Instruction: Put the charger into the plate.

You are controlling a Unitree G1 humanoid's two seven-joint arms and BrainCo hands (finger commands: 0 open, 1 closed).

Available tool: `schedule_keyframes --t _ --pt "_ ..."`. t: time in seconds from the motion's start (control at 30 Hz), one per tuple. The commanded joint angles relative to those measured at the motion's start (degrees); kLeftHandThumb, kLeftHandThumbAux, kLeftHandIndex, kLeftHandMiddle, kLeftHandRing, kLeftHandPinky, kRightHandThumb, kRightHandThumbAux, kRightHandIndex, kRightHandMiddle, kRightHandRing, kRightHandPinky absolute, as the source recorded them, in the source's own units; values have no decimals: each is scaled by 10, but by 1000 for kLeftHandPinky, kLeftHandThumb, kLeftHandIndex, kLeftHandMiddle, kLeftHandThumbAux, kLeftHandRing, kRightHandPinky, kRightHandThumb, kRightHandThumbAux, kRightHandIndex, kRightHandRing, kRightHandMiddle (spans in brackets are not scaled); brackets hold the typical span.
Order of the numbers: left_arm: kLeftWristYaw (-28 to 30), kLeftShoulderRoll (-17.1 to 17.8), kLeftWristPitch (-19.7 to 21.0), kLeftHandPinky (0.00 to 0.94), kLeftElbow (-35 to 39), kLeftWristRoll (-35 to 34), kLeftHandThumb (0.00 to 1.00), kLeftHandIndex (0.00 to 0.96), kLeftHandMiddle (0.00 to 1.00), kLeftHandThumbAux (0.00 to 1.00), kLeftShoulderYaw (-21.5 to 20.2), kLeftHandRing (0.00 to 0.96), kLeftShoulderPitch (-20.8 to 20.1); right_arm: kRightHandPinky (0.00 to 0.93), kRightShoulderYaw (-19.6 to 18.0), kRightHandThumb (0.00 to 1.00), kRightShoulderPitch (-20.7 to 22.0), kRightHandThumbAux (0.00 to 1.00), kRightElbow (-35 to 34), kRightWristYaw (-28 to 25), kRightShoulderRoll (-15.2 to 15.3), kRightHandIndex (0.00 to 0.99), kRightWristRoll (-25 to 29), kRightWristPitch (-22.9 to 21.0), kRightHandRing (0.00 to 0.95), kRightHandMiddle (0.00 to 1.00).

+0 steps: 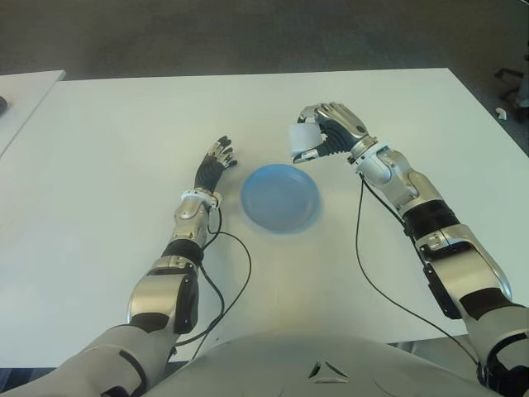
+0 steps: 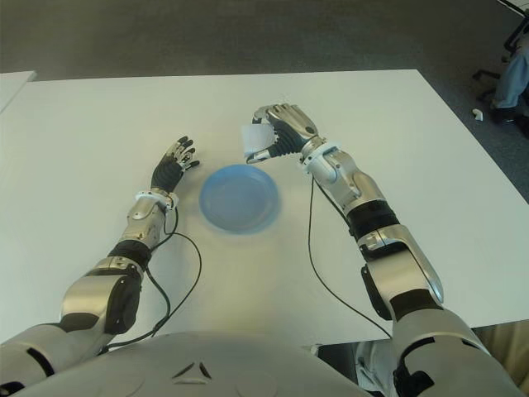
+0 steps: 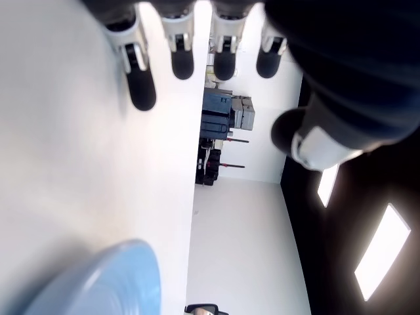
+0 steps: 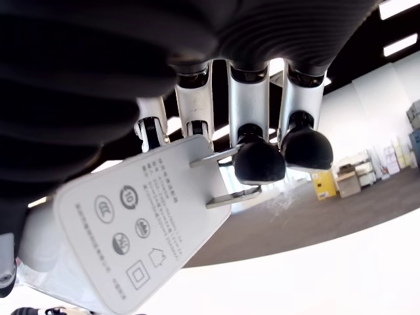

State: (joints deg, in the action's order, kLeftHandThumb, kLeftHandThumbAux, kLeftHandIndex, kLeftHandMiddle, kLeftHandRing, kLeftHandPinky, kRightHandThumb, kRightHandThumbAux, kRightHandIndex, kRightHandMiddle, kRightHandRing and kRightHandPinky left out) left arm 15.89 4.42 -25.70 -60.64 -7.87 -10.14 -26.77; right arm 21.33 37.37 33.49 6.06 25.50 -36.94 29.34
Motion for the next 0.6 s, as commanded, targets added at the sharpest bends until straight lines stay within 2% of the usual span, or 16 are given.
schedule_keyframes --t 0.03,0.37,0.6 --pt "-18 -8 5 0 -10 6 0 0 0 580 2 0 13 836 8 746 12 707 11 -6 -10 441 -4 7 846 853" --pt "-66 -13 -16 0 -14 21 0 0 0 554 5 0 13 849 20 749 22 707 36 9 -25 441 -18 21 859 866" --pt "-93 -14 -32 0 -18 32 1 0 0 557 6 0 13 839 22 748 12 707 47 7 -44 441 -8 21 856 862"
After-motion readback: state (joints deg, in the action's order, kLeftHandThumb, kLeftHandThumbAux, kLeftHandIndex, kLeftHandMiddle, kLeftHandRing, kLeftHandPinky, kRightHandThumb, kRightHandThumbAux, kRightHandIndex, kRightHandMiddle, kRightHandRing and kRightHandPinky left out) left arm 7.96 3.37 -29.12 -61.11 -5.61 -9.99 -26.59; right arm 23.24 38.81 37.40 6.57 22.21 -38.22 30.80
